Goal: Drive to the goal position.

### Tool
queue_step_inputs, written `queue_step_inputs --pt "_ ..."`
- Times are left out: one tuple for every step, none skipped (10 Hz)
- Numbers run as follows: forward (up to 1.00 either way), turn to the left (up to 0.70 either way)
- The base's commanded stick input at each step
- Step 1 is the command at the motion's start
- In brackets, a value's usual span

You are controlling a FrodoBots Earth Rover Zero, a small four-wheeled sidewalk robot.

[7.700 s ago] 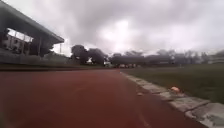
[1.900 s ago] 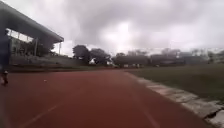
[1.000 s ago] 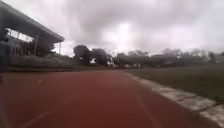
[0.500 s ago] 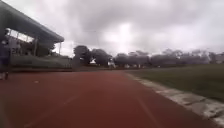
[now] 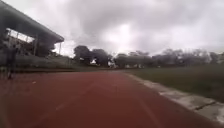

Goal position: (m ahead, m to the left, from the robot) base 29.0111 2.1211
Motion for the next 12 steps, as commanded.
queue_step_inputs --pt "0.5 0.02" --pt "0.5 0.02" --pt "0.5 0.02" --pt "0.5 0.02" --pt "0.5 0.02" --pt "0.5 0.02" --pt "0.5 0.02" --pt "0.5 0.02" --pt "0.5 0.02" --pt "0.5 0.02" --pt "0.5 0.02" --pt "0.5 0.02"
